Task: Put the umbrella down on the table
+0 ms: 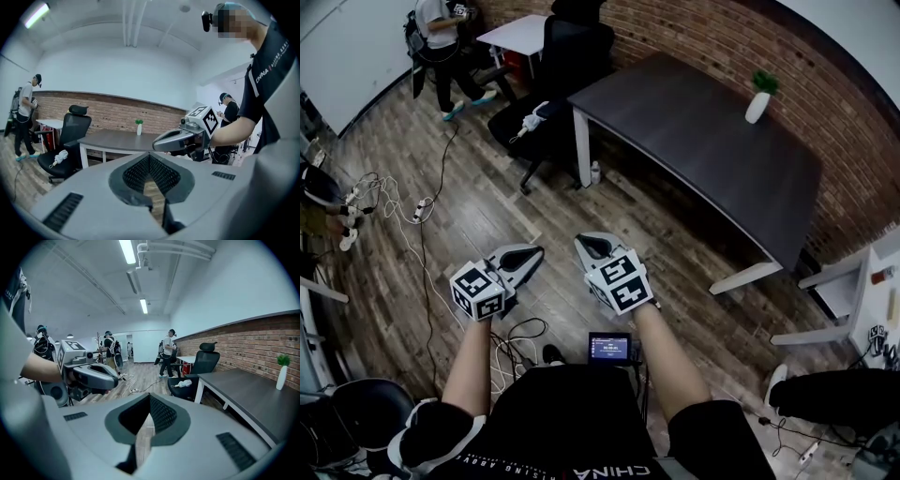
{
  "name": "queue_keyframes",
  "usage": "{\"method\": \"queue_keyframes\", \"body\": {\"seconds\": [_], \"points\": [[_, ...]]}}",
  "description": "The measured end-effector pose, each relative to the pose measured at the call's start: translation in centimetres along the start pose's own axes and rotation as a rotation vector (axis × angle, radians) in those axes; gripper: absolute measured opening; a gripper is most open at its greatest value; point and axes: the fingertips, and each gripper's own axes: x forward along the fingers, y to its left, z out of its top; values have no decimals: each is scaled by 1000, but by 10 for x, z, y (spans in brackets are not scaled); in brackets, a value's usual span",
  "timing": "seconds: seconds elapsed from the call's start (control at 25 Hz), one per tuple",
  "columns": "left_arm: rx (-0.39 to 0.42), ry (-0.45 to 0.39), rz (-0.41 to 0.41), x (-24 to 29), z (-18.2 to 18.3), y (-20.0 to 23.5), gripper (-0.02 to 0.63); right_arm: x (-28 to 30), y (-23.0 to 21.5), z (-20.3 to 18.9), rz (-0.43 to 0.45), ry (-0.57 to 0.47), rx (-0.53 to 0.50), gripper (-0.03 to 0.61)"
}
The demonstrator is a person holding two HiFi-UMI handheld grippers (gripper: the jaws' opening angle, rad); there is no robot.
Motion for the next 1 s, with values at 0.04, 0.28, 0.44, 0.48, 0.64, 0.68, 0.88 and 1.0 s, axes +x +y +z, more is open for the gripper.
{"method": "queue_keyframes", "body": {"seconds": [0.04,0.28,0.44,0.48,0.64,0.68,0.88,1.0], "points": [[-1,8,3,3,-2,-2,2,-1,-2,-2,2,2,1,6],[6,26,35,24,-3,-10,2,-9,-13,-13,27,17,0,6],[3,20,35,37,-5,-19,2,-15,-24,-20,37,13,-4,6],[0,18,39,39,-6,-20,2,-15,-26,-20,40,11,-5,6],[-22,1,39,39,-5,-23,2,-14,-29,-21,56,9,-3,7],[-28,-6,34,39,-5,-23,2,-13,-30,-22,56,13,-3,6],[-31,5,41,39,-12,-12,2,1,-35,-25,60,24,7,6],[-42,8,48,39,-17,6,2,14,-38,-25,58,31,18,6]]}}
